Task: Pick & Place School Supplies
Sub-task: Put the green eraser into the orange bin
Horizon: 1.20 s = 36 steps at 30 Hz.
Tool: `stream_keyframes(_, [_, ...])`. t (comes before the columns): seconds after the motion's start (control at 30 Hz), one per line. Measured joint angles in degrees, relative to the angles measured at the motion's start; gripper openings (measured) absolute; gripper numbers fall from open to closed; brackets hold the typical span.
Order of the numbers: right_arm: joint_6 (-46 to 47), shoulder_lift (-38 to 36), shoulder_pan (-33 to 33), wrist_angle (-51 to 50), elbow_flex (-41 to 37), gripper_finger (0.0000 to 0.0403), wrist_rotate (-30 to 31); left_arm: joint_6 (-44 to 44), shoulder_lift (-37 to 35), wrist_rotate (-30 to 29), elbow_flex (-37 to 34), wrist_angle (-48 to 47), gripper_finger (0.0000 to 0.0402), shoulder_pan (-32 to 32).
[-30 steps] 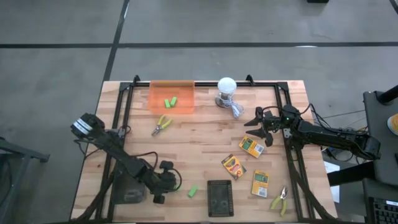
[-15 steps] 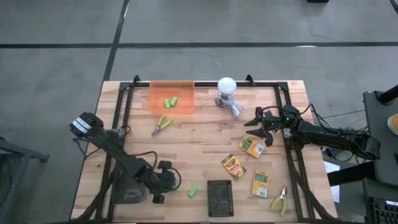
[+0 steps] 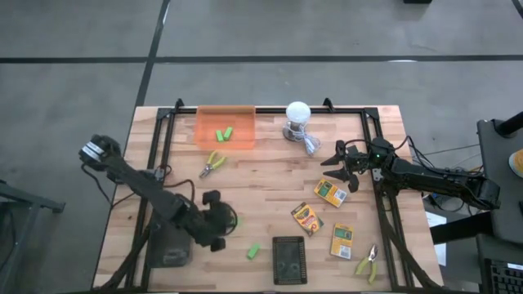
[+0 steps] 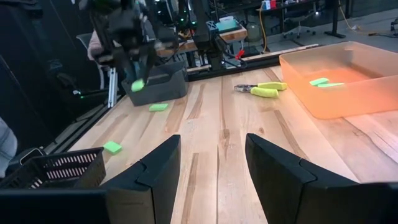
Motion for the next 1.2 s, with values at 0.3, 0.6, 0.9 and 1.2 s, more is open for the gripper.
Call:
stream_keyframes(0.3, [0.0, 0.0, 0.02, 0.01, -0.01, 0.0178, 0.0, -8.15, -1.36, -2.82, 10.35, -13.04, 0.0079, 12.16])
stream_keyframes(0.6, [0.0, 0.0, 0.0, 0.01, -0.01, 0.0178, 0.0, -5.98, -1.4, -2.32, 12.62, -14.81, 0.0079, 26.61])
stream_keyframes(0.9, [0.0, 0.0, 0.01, 0.01, -0.01, 0.0178, 0.0, 3.64, -1.45, 3.17, 12.62, -16.04, 0.008, 40.61])
stream_keyframes(1.2, [0.0, 0.0, 0.02, 0.01, -0.01, 0.0178, 0.0, 18.54, -1.45, 10.36, 12.59, -15.99, 0.008, 54.81])
